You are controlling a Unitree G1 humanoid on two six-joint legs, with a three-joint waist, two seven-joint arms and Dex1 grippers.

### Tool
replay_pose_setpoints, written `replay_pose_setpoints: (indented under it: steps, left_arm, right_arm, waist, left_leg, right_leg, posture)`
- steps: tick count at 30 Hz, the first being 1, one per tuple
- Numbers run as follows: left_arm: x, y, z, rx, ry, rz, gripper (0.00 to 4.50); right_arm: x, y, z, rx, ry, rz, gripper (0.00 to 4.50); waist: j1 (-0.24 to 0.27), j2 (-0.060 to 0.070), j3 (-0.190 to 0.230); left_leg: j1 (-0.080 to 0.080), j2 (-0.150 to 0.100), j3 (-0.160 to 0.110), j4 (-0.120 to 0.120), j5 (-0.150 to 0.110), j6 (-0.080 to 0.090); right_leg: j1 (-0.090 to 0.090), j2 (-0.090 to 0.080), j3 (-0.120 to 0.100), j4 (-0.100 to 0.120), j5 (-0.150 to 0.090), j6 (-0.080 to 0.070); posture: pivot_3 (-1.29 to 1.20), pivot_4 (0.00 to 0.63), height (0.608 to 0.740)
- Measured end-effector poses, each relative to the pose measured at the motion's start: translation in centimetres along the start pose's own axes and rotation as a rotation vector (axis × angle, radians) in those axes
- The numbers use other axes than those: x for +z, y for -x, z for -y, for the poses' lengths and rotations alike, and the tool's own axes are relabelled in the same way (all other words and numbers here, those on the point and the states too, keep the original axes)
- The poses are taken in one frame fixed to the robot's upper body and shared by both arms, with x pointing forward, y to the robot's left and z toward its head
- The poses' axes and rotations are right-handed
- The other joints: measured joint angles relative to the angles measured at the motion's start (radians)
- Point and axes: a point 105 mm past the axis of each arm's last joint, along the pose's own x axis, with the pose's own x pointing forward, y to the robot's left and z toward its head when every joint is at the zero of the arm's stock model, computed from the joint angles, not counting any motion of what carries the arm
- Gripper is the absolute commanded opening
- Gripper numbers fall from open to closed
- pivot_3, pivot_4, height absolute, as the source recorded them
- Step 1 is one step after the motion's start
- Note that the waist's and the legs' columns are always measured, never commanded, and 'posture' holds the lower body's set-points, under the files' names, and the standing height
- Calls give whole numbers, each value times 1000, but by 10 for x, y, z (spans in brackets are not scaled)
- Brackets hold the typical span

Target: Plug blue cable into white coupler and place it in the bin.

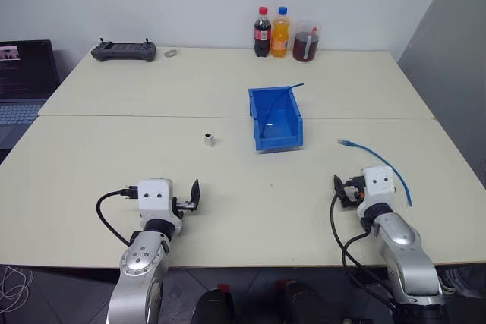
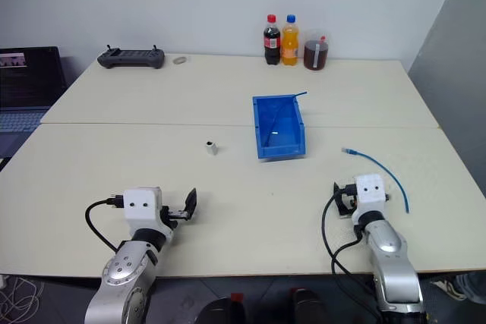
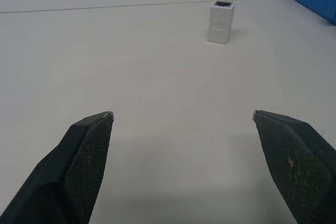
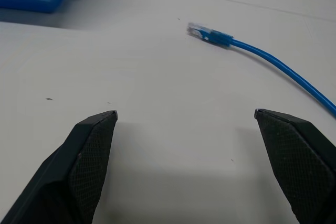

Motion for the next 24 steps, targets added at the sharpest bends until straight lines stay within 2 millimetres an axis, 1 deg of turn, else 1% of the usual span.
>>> replay_pose_setpoints:
  steps: [20, 24]
  left_arm:
    - [-1, -1, 1, -24, 5, -23, 4500]
    - [-1, -2, 6, -46, 9, -21, 4500]
  right_arm:
    - [2, -1, 1, -9, -4, 4, 4460]
    - [1, -1, -1, 9, -6, 2, 4460]
  waist:
    - [0, 0, 0]
    - [0, 0, 0]
  left_leg:
    - [-1, -1, -3, 0, 0, 0]
    - [-1, -2, -3, 0, 0, 0]
  right_leg:
    - [0, -1, -2, 0, -1, 2]
    - [0, -1, -2, 0, -1, 2]
  posture:
    - [0, 150, 740]
    - [0, 150, 740]
